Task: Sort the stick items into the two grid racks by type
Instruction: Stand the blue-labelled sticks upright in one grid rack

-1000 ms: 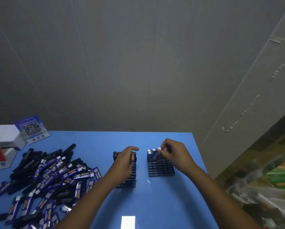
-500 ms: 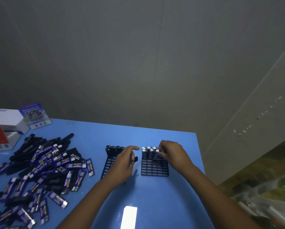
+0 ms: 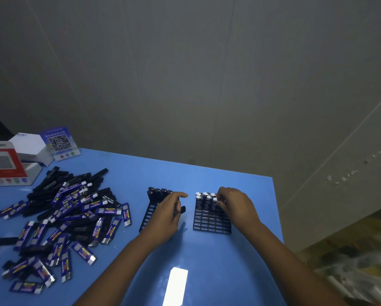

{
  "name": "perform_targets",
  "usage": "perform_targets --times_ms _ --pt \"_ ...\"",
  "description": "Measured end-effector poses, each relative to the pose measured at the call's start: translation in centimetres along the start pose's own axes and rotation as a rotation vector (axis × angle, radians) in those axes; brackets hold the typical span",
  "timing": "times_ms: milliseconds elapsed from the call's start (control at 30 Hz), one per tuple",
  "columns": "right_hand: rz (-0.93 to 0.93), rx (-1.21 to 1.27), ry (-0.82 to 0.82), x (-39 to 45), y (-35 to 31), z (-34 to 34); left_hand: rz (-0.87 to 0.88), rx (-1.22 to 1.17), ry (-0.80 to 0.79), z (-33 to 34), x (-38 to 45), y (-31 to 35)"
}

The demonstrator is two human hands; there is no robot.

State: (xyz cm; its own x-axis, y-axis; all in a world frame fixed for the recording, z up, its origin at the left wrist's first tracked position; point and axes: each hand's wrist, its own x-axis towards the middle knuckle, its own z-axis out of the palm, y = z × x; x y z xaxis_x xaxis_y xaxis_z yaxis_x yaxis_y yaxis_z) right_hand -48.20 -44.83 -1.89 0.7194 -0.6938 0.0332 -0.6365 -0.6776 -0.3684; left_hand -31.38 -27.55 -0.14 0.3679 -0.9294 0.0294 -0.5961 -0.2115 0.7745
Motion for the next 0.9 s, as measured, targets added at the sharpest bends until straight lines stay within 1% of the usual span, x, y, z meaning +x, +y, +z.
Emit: perform_targets --times_ms 267,467,667,800,900 --pt "0.021 -0.037 0.014 0.3 0.0 0.3 -0.009 0.004 0.004 -0.5 -0.5 0.0" --pt "-0.006 -0.153 -0.015 0.2 -0.4 0.1 -0.027 0.002 0.0 -0.5 -0.5 0.2" --pt "-0.019 -0.256 -0.011 -0.1 -0.8 0.5 -0.026 -0.006 -0.002 -0.6 -0.9 0.4" --pt "-0.022 -0.215 0.003 -0.3 -0.9 0.1 -0.015 -0.029 -0.004 -1.0 -1.2 0.8" --pt "-0.048 -0.011 0.07 -0.6 -1.3 0.1 0.004 -0.028 -0.005 -1.4 -1.4 0.8"
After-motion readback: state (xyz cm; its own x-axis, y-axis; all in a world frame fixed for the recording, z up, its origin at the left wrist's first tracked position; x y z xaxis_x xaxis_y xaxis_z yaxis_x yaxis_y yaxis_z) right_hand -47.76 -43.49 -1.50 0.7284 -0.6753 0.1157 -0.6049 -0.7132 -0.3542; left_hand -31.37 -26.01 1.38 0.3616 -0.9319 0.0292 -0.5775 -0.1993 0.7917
